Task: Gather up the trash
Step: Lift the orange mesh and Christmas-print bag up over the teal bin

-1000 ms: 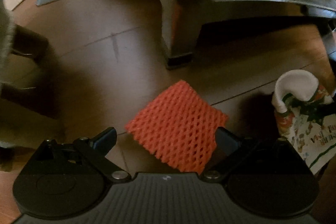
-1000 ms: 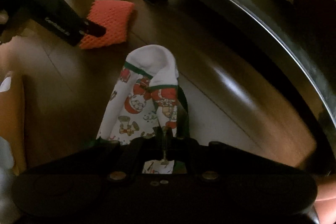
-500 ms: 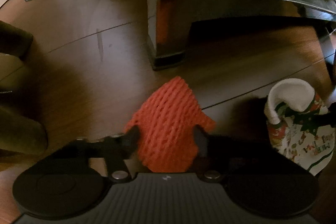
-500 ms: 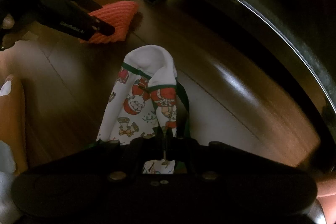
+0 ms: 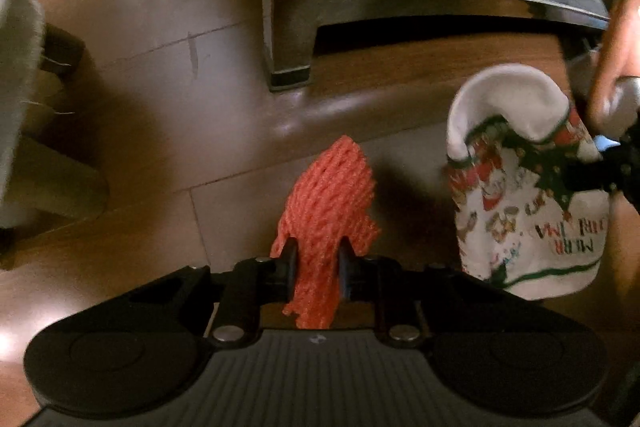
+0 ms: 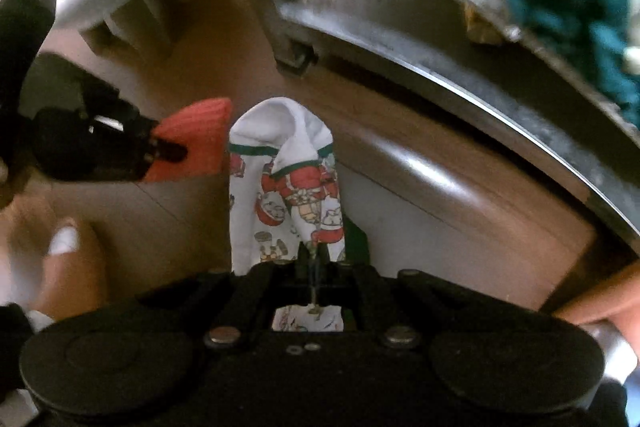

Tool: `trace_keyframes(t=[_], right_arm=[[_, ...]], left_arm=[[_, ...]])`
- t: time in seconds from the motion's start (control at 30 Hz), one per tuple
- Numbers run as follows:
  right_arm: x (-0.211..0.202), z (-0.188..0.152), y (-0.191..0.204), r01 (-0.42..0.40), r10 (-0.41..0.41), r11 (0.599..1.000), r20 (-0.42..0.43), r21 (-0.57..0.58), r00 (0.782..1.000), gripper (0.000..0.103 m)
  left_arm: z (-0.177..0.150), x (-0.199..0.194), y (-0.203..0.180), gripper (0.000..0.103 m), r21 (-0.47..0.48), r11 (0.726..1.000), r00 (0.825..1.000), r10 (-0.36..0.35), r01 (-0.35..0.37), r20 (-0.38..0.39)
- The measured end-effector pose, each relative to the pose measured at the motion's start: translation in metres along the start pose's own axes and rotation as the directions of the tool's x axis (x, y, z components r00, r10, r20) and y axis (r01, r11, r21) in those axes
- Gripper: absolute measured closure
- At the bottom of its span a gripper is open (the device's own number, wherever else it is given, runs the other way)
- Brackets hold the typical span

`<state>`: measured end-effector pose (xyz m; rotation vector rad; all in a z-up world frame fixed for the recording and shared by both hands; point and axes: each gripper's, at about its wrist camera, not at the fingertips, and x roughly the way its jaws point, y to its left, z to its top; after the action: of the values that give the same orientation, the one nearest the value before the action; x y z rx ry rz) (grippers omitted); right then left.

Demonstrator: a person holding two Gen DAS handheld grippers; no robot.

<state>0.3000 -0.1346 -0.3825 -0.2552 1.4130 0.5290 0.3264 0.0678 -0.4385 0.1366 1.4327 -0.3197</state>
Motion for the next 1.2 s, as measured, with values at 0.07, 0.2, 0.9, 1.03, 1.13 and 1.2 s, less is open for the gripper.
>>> trace_keyframes(t=[0.07, 0.2, 0.9, 1.03, 1.13, 1.2], right_arm=[[-0.017, -0.002, 0.005, -0.005, 0.005, 1.000, 0.022, 0.010, 1.000, 0.102], [-0.060, -0.008, 0.020, -0.015, 0.013, 1.000, 0.081, 0.020, 0.997, 0.102], [-0.330, -0.059, 0.065, 0.076, -0.046, 0.996, 0.519, -0.038, 0.854, 0.102], [-0.377, -0.067, 0.067, 0.120, -0.065, 0.991, 0.598, -0.053, 0.799, 0.103], [-0.409, -0.069, 0.065, 0.142, -0.080, 0.989, 0.655, -0.043, 0.751, 0.102], [-0.431, -0.070, 0.063, 0.156, -0.089, 0.987, 0.691, -0.034, 0.717, 0.102]], left_arm=[[-0.004, -0.021, -0.002, 0.084, 0.010, 1.000, 1.000, -0.004, 0.003, 0.015], [-0.006, -0.067, -0.011, 0.084, 0.066, 0.998, 0.997, 0.013, -0.018, 0.080], [-0.012, -0.346, -0.075, 0.084, -0.068, 0.998, 0.904, 0.027, 0.003, 0.427], [-0.015, -0.388, -0.093, 0.084, -0.089, 0.996, 0.869, 0.052, -0.009, 0.493], [-0.015, -0.420, -0.106, 0.084, -0.098, 0.995, 0.834, 0.068, -0.017, 0.548], [-0.013, -0.443, -0.116, 0.084, -0.100, 0.995, 0.809, 0.073, -0.017, 0.584]])
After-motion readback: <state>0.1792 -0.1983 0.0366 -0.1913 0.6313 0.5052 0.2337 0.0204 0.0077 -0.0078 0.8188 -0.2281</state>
